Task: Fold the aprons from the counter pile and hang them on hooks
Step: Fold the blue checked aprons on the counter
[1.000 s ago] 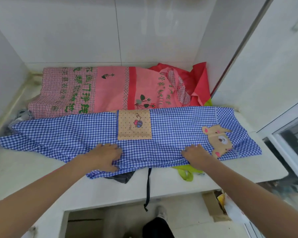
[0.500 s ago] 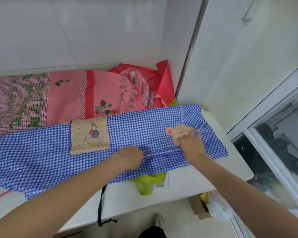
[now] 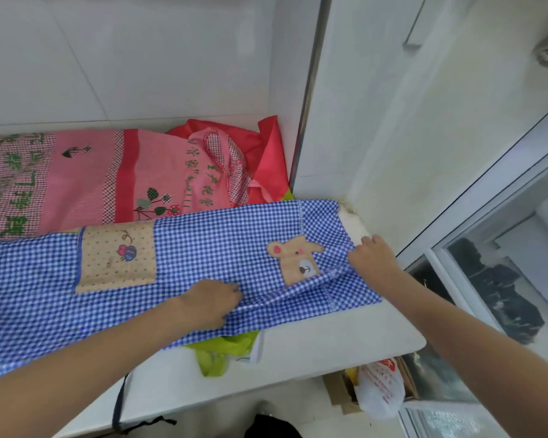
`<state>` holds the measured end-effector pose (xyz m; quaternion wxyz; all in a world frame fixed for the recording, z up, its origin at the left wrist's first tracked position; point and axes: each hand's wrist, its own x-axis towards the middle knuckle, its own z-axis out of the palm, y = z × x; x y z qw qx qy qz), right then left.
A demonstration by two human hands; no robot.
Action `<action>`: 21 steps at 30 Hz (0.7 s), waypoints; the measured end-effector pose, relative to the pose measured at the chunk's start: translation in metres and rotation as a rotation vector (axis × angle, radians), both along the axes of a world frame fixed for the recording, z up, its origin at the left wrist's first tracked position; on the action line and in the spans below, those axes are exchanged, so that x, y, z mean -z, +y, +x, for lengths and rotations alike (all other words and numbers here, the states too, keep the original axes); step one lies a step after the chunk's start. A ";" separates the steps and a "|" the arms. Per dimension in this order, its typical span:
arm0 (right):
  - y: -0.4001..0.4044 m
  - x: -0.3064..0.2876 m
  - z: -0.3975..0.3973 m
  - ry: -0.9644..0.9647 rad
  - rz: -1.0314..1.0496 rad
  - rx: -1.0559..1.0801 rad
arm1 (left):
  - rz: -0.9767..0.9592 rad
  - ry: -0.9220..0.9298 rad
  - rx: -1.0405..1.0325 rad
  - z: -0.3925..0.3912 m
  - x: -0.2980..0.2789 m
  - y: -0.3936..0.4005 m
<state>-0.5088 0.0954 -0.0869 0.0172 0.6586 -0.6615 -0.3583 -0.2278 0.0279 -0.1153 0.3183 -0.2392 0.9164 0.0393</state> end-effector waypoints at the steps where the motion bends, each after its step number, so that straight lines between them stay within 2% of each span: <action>1: 0.006 0.008 0.000 0.001 0.042 0.003 | 0.025 0.026 0.027 0.000 0.002 0.004; 4: 0.015 0.021 0.009 -0.068 0.032 -0.048 | 0.067 0.016 0.038 0.000 0.015 0.010; 8: 0.006 0.028 0.032 -0.253 0.072 -0.311 | 0.100 0.046 0.025 -0.001 0.017 0.007; 13: 0.007 0.038 0.030 -0.212 0.241 -0.180 | -0.041 0.052 0.089 -0.004 0.021 0.007; 17: -0.003 0.032 0.040 -0.286 0.458 0.011 | 0.000 0.042 0.033 0.010 0.030 0.011; 19: -0.014 0.023 0.054 -0.353 0.459 -0.001 | 0.084 0.064 -0.033 0.021 0.026 0.008; 21: -0.022 0.016 0.075 -0.465 0.376 -0.138 | 0.145 0.087 -0.086 0.030 0.021 0.006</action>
